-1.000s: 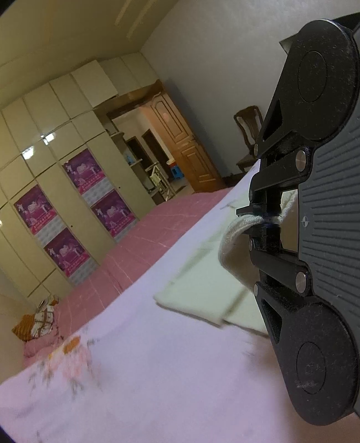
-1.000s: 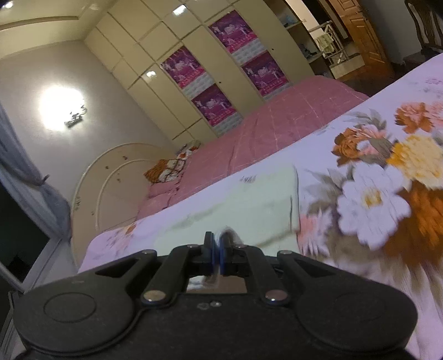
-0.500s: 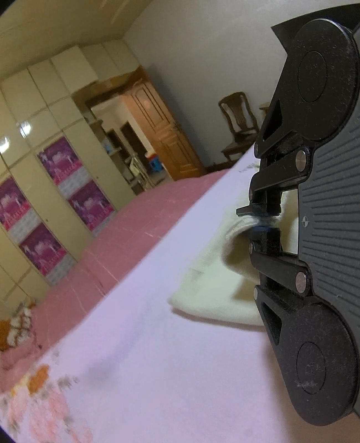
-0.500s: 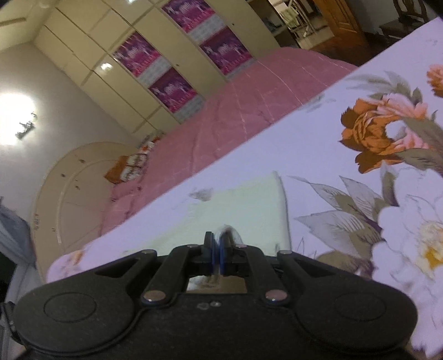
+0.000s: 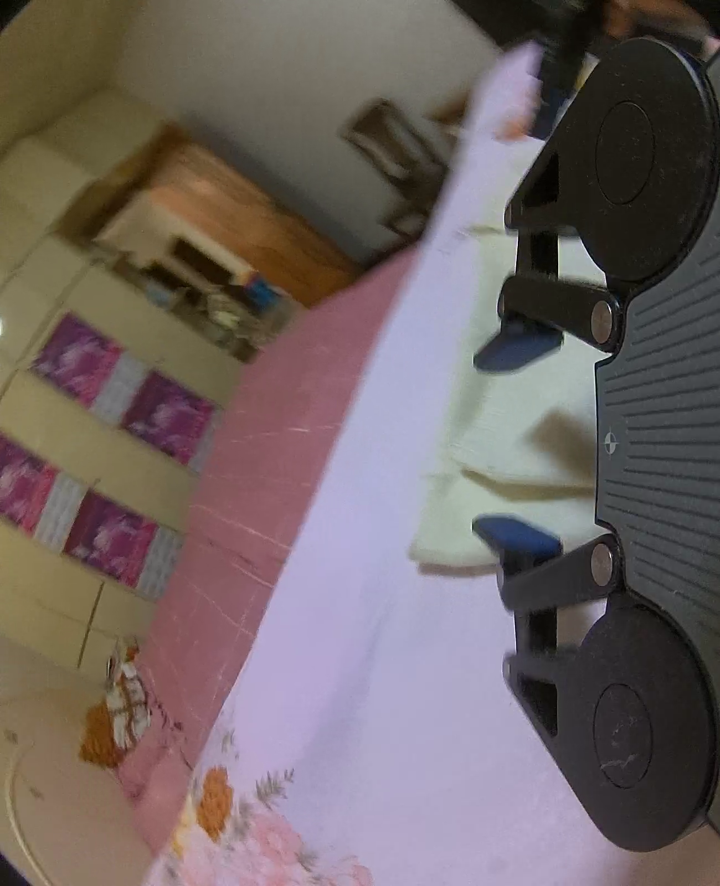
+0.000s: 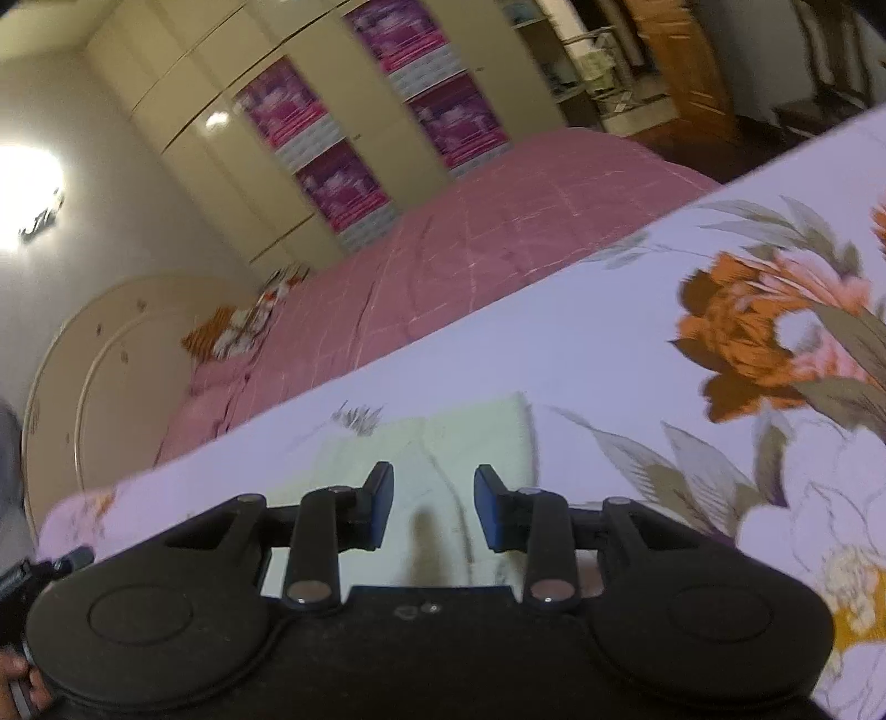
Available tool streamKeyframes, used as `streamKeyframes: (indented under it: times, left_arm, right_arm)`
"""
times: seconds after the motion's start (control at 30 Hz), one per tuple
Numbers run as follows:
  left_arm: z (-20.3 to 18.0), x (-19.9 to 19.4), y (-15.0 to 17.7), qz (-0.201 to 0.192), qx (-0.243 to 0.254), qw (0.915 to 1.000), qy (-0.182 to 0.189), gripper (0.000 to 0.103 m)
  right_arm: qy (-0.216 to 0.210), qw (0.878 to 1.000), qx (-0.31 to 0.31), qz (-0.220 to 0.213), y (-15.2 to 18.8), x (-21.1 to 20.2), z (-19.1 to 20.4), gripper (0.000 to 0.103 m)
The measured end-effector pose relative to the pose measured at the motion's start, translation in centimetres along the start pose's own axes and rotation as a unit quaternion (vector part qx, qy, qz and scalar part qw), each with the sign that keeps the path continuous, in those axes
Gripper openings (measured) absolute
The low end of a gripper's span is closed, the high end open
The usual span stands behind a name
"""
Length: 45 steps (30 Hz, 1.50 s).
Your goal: Fold small clothes
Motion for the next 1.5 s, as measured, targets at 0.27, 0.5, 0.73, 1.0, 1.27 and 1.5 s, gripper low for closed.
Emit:
streamKeyframes:
  times: [0.27, 0.5, 0.73, 1.0, 1.27, 1.5]
  left_arm:
    - [-1.4, -0.7, -0.4, 0.005, 0.056, 0.9982, -0.019, 0.006]
    - [-3.3, -3.8, -3.8, -0.084, 0.054, 0.9949, 0.014, 0.006]
    - [-1.1, -1.2, -2.7, -0.046, 0.040, 0.9979, -0.021, 0.006]
    - [-1.5, -2.4, -2.4, -0.069, 0.045, 0.9965, -0.008, 0.006]
    - [-1.6, -2.8, -2.8, -0.090, 0.031, 0.9955, -0.002, 0.006]
    - [-0.7, 1.1, -1.0, -0.015, 0.038, 0.9982, -0.044, 0.006]
  right_arm:
    - [0.040, 0.993, -0.100, 0.057, 1.6, 2.3, 2.1, 0.004]
    - [0.032, 0.986, -0.161, -0.014, -0.6, 0.1, 4.6, 0.004]
    - [0.050, 0.989, -0.139, -0.008, -1.0, 1.8, 2.6, 0.004]
    - [0.026, 0.992, -0.117, -0.045, -1.1, 0.1, 2.7, 0.004]
    - [0.041, 0.995, -0.086, -0.042, -0.6, 1.2, 1.1, 0.004]
    - [0.079, 0.994, -0.078, -0.004, -0.3, 3.0, -0.8, 0.005]
Point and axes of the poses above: each gripper's, at about its wrist camera, not at the fingertips, and x roughly the way its jaws point, z to its left, y to its underside, the point moved 10 cm from there along x, roughly the way its jaws point, and after that the axes turned 11 degrees about -y, right-handed, at the moved point
